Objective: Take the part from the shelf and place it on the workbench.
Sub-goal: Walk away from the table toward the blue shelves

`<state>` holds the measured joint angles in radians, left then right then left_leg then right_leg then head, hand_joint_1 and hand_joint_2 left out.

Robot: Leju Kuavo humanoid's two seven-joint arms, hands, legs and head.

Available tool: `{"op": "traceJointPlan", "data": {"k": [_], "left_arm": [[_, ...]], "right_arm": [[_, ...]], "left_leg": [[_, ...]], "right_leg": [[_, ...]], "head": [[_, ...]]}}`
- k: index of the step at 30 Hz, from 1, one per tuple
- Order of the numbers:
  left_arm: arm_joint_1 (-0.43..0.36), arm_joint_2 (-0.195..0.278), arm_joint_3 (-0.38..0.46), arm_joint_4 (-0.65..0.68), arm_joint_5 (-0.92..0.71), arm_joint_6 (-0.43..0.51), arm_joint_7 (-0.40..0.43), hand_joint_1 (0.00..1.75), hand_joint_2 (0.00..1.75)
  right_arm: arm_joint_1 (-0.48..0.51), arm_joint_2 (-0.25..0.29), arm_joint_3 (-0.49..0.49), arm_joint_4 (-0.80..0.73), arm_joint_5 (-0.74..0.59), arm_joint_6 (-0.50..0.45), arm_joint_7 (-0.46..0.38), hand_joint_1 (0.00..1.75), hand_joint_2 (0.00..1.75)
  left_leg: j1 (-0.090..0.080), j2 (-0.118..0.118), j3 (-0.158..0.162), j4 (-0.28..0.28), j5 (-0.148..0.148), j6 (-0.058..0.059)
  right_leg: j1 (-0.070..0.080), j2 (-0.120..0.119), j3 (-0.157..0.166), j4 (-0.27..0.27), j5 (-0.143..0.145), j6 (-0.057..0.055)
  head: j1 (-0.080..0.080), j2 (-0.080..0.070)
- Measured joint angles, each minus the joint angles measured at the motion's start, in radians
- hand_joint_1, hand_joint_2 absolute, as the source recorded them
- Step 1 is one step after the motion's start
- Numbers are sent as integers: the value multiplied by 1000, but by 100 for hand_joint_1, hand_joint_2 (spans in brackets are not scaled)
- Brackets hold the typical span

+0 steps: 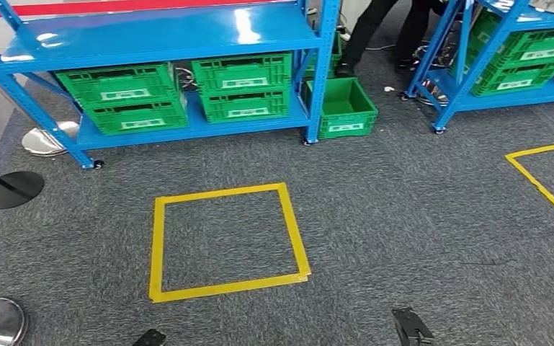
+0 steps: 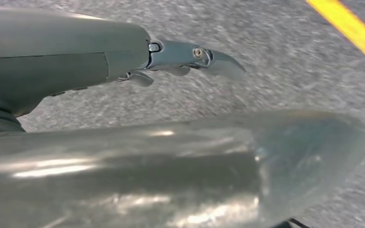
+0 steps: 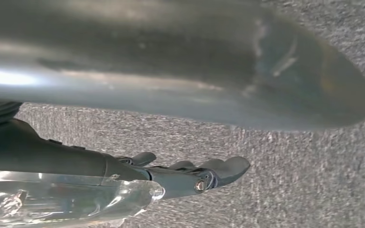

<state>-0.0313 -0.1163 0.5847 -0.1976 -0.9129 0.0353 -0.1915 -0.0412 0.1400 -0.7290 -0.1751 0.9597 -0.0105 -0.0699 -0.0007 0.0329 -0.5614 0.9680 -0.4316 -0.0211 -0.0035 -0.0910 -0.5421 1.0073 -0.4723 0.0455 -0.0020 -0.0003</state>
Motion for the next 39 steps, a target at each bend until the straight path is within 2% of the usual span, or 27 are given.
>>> {"op": "traceJointPlan", "data": {"k": [2,4,5,6,7,8,10,11,12,13,15,17,19,20,21,22,23,25,26,28,30,32,34,36,37,38,39], "left_arm": [[1,3,5,0,0,1,0,0,0],[-2,4,10,0,0,1,0,0,0],[-3,3,12,0,0,1,-1,0,0],[-2,3,13,0,0,1,-2,0,0],[-1,3,14,0,0,1,-2,0,0],[0,3,14,0,0,1,-3,0,0],[-1,1,15,0,-2,0,-4,0,0],[-2,1,15,0,-4,0,-4,0,0],[-3,1,15,0,-6,0,-4,0,0],[-2,1,15,0,-7,0,-4,0,0],[2,2,16,0,-10,0,-4,0,0],[3,3,16,0,-11,-1,-4,0,0],[-1,2,16,0,-12,-1,-4,0,0],[-2,2,16,0,-12,-1,-4,0,0],[-2,1,16,0,-12,-1,-4,0,0],[-1,1,16,0,-12,-1,-4,0,0],[0,1,16,0,-12,-1,-4,0,0],[0,3,17,0,-12,-1,-6,0,0],[-1,3,17,0,-12,-1,-7,0,0],[-2,2,17,0,-12,-1,-12,0,0],[1,2,17,0,-13,-1,-15,0,0],[3,2,18,0,-14,-2,-16,0,0],[-1,3,19,0,-17,-4,-17,0,0],[-4,3,18,0,-20,-7,-18,0,0],[-3,3,18,0,-21,-8,-17,0,0],[-3,3,18,0,-21,-9,-16,0,0],[-3,3,18,0,-22,-10,-15,0,0]], "right_arm": [[-2,0,0,0,0,0,0,0,0],[1,0,0,0,1,0,1,0,0],[3,0,0,0,1,1,2,0,0],[5,0,0,0,1,1,4,0,0],[6,0,0,0,2,1,4,0,0],[7,0,0,0,2,1,4,0,0],[6,0,0,0,3,1,5,0,0],[6,1,0,0,3,1,5,0,0],[6,1,0,0,4,2,5,0,0],[6,1,0,0,5,2,6,0,0],[6,1,0,0,6,3,6,0,0],[4,1,-1,0,7,2,5,0,0],[5,0,-2,0,8,1,5,0,0],[6,0,-2,0,8,2,5,0,0],[7,0,-2,0,8,2,5,0,0],[7,0,-2,0,8,2,5,0,0],[7,0,-2,0,8,2,5,0,0],[5,0,-3,0,8,3,5,0,0],[5,0,-3,0,7,3,4,0,0],[3,0,-4,0,3,4,2,0,0],[0,0,-6,0,1,3,0,0,0],[-2,0,-8,0,0,3,-1,0,0],[-1,1,-11,0,-2,3,3,0,0],[2,1,-15,0,-4,4,8,0,0],[4,1,-17,0,-4,4,10,0,0],[5,1,-19,0,-4,4,11,0,0],[6,1,-20,0,-3,4,11,0,0]], "left_leg": [[5,-18,3,-5,4,11],[7,-38,3,-5,4,17],[7,-49,3,-4,4,19],[7,-60,3,-4,4,19],[6,-72,4,-4,4,19],[7,-84,6,-3,4,19],[7,-108,8,-2,2,13],[6,-119,7,0,1,8],[7,-128,5,1,2,2],[8,-137,1,1,4,-4],[11,-148,-2,-2,6,-15],[9,-117,-20,33,-19,-25],[7,-68,-78,149,-81,-33],[8,-56,-115,222,-111,-36],[8,-51,-142,275,-127,-37],[9,-49,-153,295,-123,-38],[9,-47,-144,275,-100,-38],[9,-24,-77,148,-28,-35],[8,-9,-42,80,-4,-33],[6,9,-6,9,9,-22],[4,2,-5,3,5,-7],[6,-4,-4,-1,7,7],[8,-12,-3,-2,7,16],[7,-21,-3,-2,6,21],[6,-26,-2,-2,5,21],[6,-31,-1,-2,5,21],[6,-36,1,-2,4,21]], "right_leg": [[-3,32,-19,52,-36,10],[-5,71,-80,182,-101,15],[-5,80,-113,246,-124,15],[-5,84,-135,286,-132,16],[-5,86,-138,282,-117,14],[-6,90,-123,241,-85,13],[-9,124,-59,99,-11,8],[-12,142,-33,46,7,6],[-13,157,-18,14,13,4],[-12,161,-13,6,10,0],[-11,145,-11,2,12,-11],[-14,124,-7,-6,16,-25],[-13,99,-4,-10,16,-33],[-12,86,-4,-11,15,-35],[-12,75,-4,-10,14,-36],[-11,63,-3,-10,13,-36],[-11,52,-1,-10,11,-35],[-10,36,5,-10,7,-29],[-7,29,6,-8,3,-24],[-1,21,8,-7,-1,-13],[0,15,12,-10,-1,-2],[-4,35,4,10,-19,8],[-6,69,-46,114,-76,14],[-6,83,-116,255,-132,16],[-5,85,-138,290,-136,16],[-5,86,-140,284,-118,14],[-6,86,-122,237,-82,12]], "head": [[4,0],[9,0],[11,0],[11,0],[11,0],[11,0],[11,0],[11,0],[10,0],[10,0],[10,0],[4,0],[-4,0],[-5,0],[-5,0],[-5,0],[-5,0],[-5,0],[-6,0],[-2,0],[3,0],[4,0],[7,0],[8,0],[8,0],[8,0],[8,0]]}}
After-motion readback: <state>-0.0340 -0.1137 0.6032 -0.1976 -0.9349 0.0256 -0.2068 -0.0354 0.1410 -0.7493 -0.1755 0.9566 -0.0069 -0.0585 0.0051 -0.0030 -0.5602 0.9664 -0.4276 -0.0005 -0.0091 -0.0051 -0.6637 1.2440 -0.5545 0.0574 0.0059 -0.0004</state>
